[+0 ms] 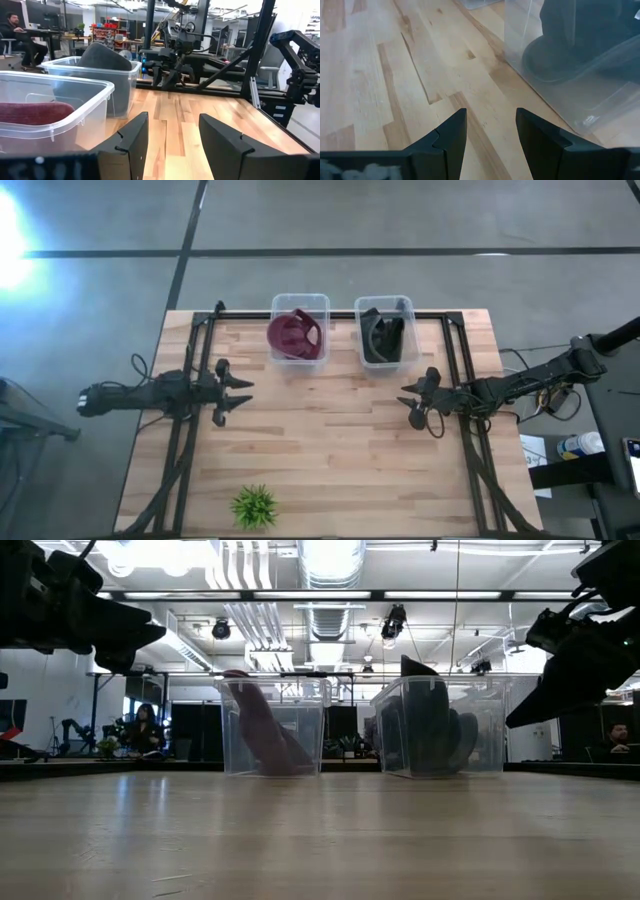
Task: Pick & Place hat
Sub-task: Return to Home Position
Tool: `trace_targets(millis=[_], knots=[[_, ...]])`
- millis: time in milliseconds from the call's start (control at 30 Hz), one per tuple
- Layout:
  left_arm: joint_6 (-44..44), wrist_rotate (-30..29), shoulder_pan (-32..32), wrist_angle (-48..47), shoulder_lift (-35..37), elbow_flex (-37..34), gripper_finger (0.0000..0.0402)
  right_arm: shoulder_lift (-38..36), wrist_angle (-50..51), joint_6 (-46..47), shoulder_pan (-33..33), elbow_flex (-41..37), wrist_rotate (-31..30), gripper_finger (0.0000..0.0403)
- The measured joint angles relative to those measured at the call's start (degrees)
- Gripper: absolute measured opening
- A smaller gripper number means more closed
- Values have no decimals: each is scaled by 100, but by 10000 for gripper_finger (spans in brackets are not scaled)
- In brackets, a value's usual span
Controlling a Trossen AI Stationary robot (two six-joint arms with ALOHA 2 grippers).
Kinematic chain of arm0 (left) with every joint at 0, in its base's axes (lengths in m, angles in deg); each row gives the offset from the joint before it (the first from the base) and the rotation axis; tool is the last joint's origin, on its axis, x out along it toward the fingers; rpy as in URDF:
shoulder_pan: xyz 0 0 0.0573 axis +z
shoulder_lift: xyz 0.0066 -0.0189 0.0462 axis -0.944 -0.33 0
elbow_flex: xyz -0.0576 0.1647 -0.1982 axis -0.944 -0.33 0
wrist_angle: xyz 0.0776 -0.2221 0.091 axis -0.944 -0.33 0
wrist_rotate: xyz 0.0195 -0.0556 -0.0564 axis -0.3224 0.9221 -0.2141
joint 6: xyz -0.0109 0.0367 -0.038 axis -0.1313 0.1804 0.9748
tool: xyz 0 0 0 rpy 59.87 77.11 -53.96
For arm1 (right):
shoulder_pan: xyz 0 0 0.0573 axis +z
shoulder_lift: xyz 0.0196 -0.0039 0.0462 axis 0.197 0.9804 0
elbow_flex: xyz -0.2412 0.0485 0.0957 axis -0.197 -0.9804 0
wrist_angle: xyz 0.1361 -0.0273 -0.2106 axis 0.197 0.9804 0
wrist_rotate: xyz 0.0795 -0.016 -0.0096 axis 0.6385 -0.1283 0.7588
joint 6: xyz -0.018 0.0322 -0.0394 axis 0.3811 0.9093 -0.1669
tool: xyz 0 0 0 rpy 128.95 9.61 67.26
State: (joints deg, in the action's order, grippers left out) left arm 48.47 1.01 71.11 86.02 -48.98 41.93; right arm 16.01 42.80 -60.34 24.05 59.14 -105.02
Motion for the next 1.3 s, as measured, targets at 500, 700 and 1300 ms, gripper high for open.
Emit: trace_targets(millis=[500,700,1300], knots=[[-1,-23,-2,43,0,-4,169,-5,-18,-18,45,7,-150,166],[0,-22,-7,46,0,-4,169,-59,-7,13,44,7,-126,166],[-2,-19,-2,50,0,-4,169,-3075,-471,-2721,-616,11,2140,166]])
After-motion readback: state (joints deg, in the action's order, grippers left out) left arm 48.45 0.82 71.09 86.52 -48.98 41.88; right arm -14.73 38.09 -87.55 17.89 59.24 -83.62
